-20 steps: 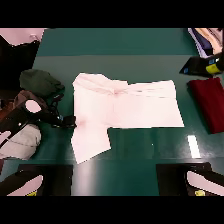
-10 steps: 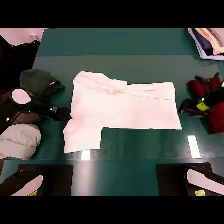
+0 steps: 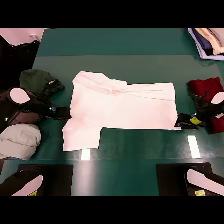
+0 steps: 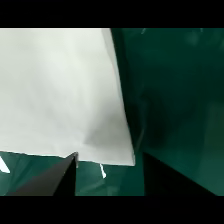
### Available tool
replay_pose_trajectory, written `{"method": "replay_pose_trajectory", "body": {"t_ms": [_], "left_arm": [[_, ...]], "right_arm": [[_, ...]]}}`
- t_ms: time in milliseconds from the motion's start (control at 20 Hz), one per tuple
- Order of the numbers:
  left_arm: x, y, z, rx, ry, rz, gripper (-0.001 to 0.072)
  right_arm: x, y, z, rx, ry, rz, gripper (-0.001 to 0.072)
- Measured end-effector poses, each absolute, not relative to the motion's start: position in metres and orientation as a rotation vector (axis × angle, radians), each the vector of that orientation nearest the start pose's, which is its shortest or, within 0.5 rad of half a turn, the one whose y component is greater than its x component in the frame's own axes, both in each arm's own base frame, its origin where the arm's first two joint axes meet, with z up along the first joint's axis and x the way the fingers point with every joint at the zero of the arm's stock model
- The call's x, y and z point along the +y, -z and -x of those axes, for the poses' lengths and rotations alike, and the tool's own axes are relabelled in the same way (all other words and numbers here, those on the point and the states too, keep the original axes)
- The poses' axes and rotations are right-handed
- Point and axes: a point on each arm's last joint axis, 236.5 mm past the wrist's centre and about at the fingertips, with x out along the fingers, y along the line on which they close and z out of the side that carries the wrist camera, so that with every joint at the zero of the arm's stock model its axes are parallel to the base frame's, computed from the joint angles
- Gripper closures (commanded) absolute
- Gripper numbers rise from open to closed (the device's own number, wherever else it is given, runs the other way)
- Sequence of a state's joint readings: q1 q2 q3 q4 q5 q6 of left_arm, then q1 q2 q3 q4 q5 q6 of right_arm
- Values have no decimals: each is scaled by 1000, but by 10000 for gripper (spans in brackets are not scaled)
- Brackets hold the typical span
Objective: Fold the shirts.
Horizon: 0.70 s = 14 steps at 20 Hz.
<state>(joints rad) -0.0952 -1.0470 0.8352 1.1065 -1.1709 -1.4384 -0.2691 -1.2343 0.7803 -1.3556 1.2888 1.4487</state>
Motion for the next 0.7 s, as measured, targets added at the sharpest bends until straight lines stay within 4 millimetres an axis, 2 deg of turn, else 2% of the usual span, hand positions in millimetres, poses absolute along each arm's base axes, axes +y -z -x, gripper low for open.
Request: {"method": "replay_pose_trajectory", "body": {"t_ms": [50, 100, 250, 400, 500, 550, 650, 700], "left_arm": [[-126, 3, -285, 1350, 401, 277, 680], [-127, 2, -285, 1350, 403, 279, 681], [-127, 0, -286, 1343, 404, 284, 681], [-129, -17, -298, 1297, 412, 277, 681], [-131, -46, -316, 1222, 426, 263, 681], [-132, -68, -327, 1168, 436, 253, 681], [-134, -120, -348, 1045, 458, 229, 681], [-136, -155, -358, 964, 470, 213, 681]], "right_arm": [[-12, 87, -243, 1677, -16, -352, 598], [-9, 89, -244, 1672, -23, -341, 693], [-2, 90, -248, 1653, -43, -310, 694], [-4, 74, -265, 1550, -40, -268, 694], [-6, 43, -284, 1436, -42, -245, 694], [-8, 19, -298, 1350, -40, -231, 694], [-9, -40, -325, 1162, -45, -209, 695], [-7, -75, -339, 1046, -52, -208, 695]]}}
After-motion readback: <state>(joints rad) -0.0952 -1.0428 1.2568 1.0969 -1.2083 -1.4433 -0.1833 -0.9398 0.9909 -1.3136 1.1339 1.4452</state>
